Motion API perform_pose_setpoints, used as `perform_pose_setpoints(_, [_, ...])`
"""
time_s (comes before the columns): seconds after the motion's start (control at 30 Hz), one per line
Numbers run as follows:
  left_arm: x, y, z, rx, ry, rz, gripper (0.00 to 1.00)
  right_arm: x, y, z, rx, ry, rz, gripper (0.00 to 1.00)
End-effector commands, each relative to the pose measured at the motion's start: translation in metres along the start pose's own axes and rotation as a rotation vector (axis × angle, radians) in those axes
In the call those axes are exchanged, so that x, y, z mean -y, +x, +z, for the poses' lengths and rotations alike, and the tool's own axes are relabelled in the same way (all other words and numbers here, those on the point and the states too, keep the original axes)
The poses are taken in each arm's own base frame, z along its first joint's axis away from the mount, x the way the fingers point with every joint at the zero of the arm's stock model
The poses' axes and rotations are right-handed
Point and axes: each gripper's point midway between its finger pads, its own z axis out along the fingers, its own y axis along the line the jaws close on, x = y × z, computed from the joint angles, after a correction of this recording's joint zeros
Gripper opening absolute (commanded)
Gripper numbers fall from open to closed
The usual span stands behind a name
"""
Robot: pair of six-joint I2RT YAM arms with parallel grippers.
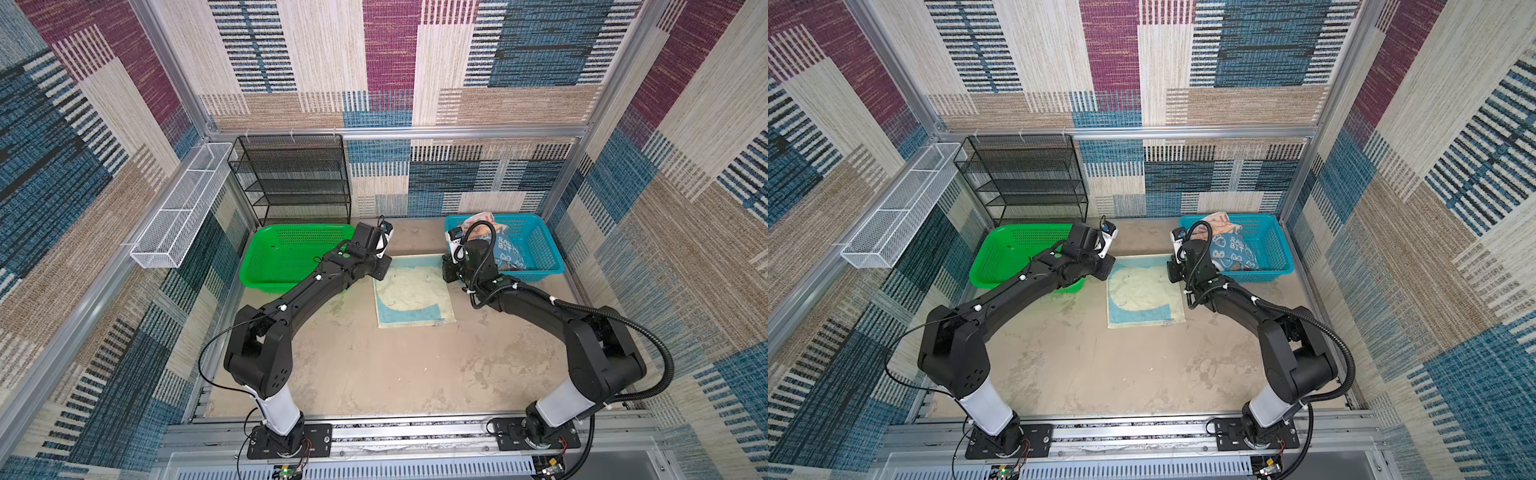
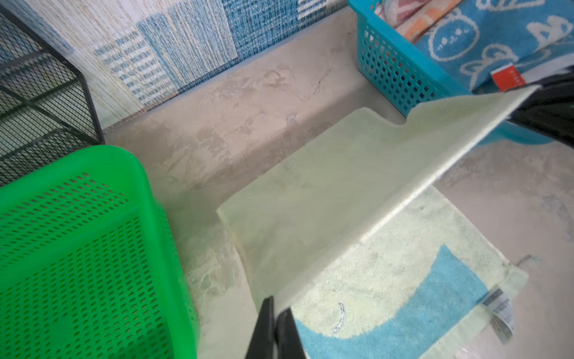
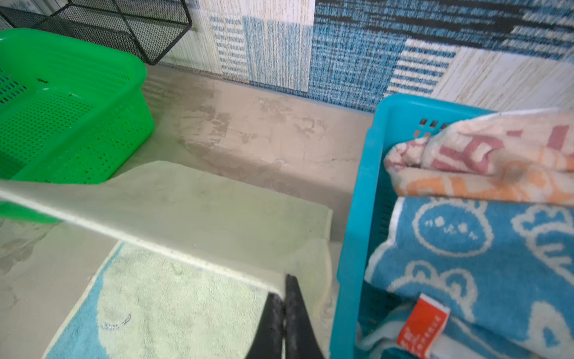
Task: Fold and stack the towels
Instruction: 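Fold the held towel edge over toward the far edge with both grippers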
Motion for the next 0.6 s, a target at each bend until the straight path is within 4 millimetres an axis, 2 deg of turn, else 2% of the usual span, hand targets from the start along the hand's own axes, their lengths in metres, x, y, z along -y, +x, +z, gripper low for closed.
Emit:
perform_pose_setpoints(0.0, [-0.020, 0.030, -0.004, -0.079, -0.130, -0.053, 0.00, 0.022, 0.017, -0.011, -0.012, 0.097, 0.076, 0.00])
perform_pose_setpoints(0.07, [-0.015, 0.041, -0.005, -0.091, -0.122, -0.078, 0.00, 0.017, 0.028, -0.018, -0.023, 0.069, 0.105, 0.00])
perform_pose_setpoints(0.37, [0.012, 0.063, -0.010, -0.107, -0.070, -0.104, 0.00, 0.002, 0.067, -0.040, -0.094, 0.002, 0.190, 0.00])
perform_pose_setpoints(0.57, [0.016, 0.086, -0.002, -0.151, -0.083, -0.086, 0.00, -0.008, 0.097, -0.043, -0.171, -0.034, 0.224, 0.00])
